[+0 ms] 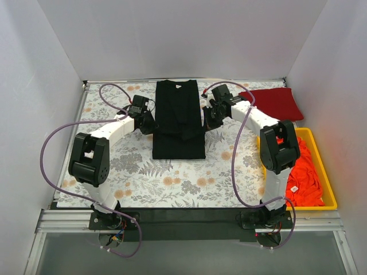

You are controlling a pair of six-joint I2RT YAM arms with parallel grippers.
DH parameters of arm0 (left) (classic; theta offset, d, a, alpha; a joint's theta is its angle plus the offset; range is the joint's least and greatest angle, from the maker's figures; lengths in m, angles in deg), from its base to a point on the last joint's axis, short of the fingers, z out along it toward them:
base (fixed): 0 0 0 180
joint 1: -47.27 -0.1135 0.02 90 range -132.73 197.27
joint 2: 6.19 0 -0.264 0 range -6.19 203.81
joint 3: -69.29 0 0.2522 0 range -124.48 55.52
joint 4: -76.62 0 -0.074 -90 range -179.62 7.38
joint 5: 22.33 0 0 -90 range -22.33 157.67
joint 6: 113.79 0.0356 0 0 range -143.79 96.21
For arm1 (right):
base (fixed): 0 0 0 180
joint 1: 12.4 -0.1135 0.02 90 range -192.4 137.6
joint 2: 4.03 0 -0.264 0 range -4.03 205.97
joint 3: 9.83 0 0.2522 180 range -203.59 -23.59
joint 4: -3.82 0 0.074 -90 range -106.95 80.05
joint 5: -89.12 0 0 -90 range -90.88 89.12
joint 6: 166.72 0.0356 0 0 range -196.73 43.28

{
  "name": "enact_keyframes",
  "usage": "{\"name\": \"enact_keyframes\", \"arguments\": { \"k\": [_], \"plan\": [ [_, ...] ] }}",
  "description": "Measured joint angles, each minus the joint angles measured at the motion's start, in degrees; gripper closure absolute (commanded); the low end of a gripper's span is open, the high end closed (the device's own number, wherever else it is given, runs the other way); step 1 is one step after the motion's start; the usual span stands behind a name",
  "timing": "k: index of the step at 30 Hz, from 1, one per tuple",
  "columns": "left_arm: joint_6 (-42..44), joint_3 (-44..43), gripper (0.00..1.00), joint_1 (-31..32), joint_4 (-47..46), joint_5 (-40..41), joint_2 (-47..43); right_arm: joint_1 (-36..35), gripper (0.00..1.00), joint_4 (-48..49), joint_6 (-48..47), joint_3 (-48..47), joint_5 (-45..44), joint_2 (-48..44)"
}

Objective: Fold and stack the t-shirts
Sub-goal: Fold the tshirt

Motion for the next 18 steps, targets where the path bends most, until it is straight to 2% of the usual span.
{"name": "enact_keyframes", "arguments": {
  "k": [11,18],
  "plan": [
    [2.9,-1.0,1.00,-0.4,-5.7,0.3,4.2,1.3,0.99,1.7,-0.4,-2.4,1.0,3.9],
    [2.8,1.9,1.00,-0.6,-8.9,1.1,4.2,1.2,0.99,4.3,-0.2,-2.6,1.2,4.7]
  ]
}}
